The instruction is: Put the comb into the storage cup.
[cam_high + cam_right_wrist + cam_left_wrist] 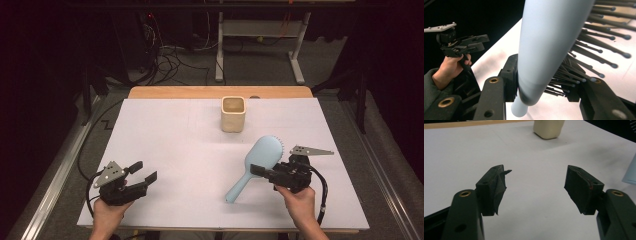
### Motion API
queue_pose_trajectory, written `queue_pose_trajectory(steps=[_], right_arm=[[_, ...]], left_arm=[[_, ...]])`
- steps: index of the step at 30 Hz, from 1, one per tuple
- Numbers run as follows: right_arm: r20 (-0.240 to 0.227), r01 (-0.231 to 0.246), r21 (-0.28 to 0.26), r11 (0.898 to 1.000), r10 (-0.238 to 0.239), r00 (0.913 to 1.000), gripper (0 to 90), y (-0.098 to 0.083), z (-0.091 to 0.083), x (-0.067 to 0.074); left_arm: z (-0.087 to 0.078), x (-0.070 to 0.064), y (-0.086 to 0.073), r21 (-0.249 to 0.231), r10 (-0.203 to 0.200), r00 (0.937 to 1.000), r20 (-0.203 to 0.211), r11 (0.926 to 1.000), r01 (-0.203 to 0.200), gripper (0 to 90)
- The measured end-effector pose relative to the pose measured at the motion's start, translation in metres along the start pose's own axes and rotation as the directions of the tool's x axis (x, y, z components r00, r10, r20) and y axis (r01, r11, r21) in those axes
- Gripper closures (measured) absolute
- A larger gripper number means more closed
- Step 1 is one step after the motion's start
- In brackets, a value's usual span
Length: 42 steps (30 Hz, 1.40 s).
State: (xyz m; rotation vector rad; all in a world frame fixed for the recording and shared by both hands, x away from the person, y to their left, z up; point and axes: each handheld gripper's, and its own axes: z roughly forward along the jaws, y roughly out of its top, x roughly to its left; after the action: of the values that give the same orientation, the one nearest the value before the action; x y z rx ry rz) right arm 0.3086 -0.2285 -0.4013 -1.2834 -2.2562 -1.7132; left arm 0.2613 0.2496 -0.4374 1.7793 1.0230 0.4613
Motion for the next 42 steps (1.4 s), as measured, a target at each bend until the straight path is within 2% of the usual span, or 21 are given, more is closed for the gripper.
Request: queue_pose_trajectory(steps=[9, 17, 19, 22, 28, 32, 34, 42], right_arm=[[0.029, -0.002, -0.003, 1.0, 0.002, 0.9996, 55.7, 0.004, -0.01, -0.001], [0.053, -0.002, 0.007, 1.0, 0.002, 0.9986, 55.7, 0.007, -0.015, -0.004], [0.065, 0.0, 0.003, 1.0, 0.0, 0.9979, 55.7, 0.007, -0.018, -0.007], [0.075, -0.004, 0.003, 1.0, 0.003, 0.9972, 55.6, 0.008, -0.022, -0.009], [0.094, -0.01, -0.006, 1.0, 0.01, 0.9956, 55.6, 0.013, -0.027, -0.013], [0.1, -0.006, -0.009, 1.0, 0.007, 0.995, 55.6, 0.016, -0.029, -0.013], [0.113, -0.001, -0.008, 1.0, 0.002, 0.9936, 55.7, 0.019, -0.03, -0.014], [0.148, 0.017, -0.005, 1.0, -0.016, 0.9889, 55.7, 0.029, -0.033, -0.015]], left_arm=[[-0.007, 0.011, -0.013, -0.003, -0.037, 0.9991, -0.019, 0.9993, 0.037, 34.0], [-0.008, 0.017, -0.017, 0.002, -0.036, 0.999, -0.026, 0.9993, 0.036, 32.4], [-0.008, 0.019, -0.018, 0.003, -0.04, 0.9983, -0.041, 0.9992, 0.04, 32.3], [-0.007, 0.019, -0.02, 0.004, -0.054, 0.9973, -0.05, 0.9985, 0.054, 32.1], [-0.003, 0.016, -0.021, 0.023, -0.037, 0.9979, -0.053, 0.999, 0.038, 31.8], [-0.004, 0.016, -0.021, 0.006, -0.04, 0.9971, -0.065, 0.9992, 0.04, 31.9], [-0.007, 0.018, -0.021, -0.01, -0.055, 0.9957, -0.075, 0.9985, 0.054, 32.0], [-0.006, 0.018, -0.022, -0.01, -0.06, 0.9951, -0.079, 0.9982, 0.059, 32.3]])
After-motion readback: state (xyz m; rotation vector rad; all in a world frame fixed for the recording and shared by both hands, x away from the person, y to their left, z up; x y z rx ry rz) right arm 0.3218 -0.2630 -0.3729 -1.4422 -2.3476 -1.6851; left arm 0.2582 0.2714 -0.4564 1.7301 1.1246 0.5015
